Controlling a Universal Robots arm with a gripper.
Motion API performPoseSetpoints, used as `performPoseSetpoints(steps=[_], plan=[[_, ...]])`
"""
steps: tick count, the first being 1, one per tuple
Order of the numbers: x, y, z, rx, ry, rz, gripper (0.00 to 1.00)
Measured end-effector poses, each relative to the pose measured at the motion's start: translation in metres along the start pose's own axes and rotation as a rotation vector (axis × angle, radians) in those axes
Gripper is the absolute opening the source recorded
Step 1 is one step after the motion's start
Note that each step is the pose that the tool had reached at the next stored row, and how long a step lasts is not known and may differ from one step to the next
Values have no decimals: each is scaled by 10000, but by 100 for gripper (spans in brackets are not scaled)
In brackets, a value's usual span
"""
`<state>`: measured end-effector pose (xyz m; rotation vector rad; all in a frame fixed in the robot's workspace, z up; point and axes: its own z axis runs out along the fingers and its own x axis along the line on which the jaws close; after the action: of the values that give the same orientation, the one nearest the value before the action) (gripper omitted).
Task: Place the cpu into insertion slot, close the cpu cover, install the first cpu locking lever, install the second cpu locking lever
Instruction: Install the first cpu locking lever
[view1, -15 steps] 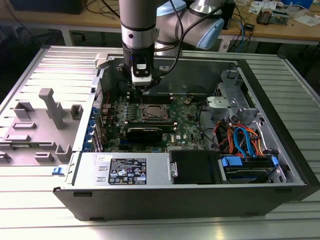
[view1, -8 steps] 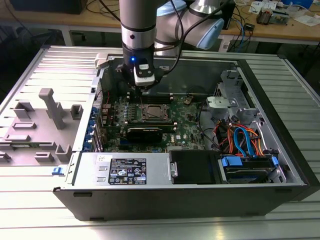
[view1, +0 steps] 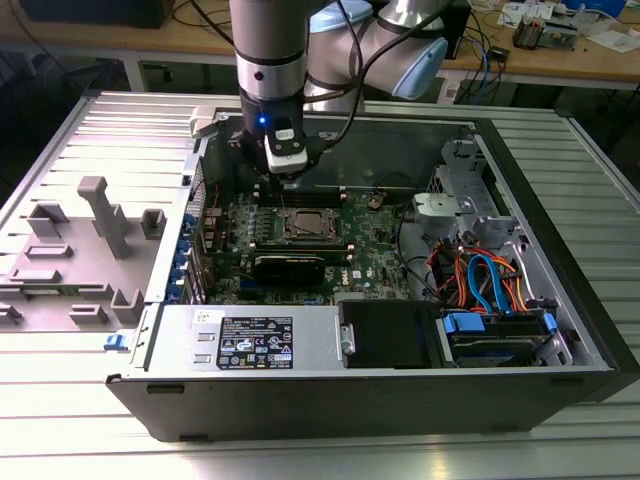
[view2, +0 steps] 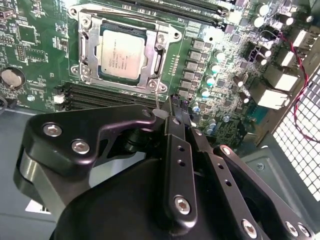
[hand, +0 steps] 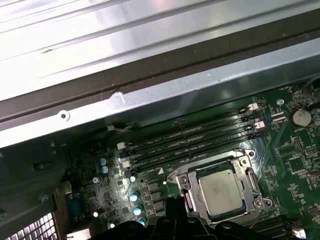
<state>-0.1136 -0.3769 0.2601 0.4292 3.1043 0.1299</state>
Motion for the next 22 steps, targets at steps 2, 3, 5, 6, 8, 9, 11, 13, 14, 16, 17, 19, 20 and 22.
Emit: performPoseSetpoints(steps=[2, 3, 5, 6, 8, 9, 11, 13, 14, 16, 17, 19, 20, 22], plan=[[11, -3, 7, -7, -2, -259, 11], [17, -5, 9, -11, -5, -370, 11], [23, -7, 12, -10, 6, -584, 11], [25, -8, 13, -8, 10, -658, 11], [28, -9, 17, -10, 27, -934, 11], [29, -10, 18, -10, 34, -1041, 11], [31, -10, 21, -10, 50, -1288, 11], [33, -11, 24, -10, 63, -1488, 11], [34, -11, 26, -11, 72, -1639, 11], [36, -12, 29, -11, 92, -1938, 11], [36, -12, 30, -10, 98, -2037, 11], [38, -13, 34, -11, 111, -2245, 11], [39, -14, 37, -12, 123, -2406, 11], [44, -15, 40, -11, 137, -2578, 11]])
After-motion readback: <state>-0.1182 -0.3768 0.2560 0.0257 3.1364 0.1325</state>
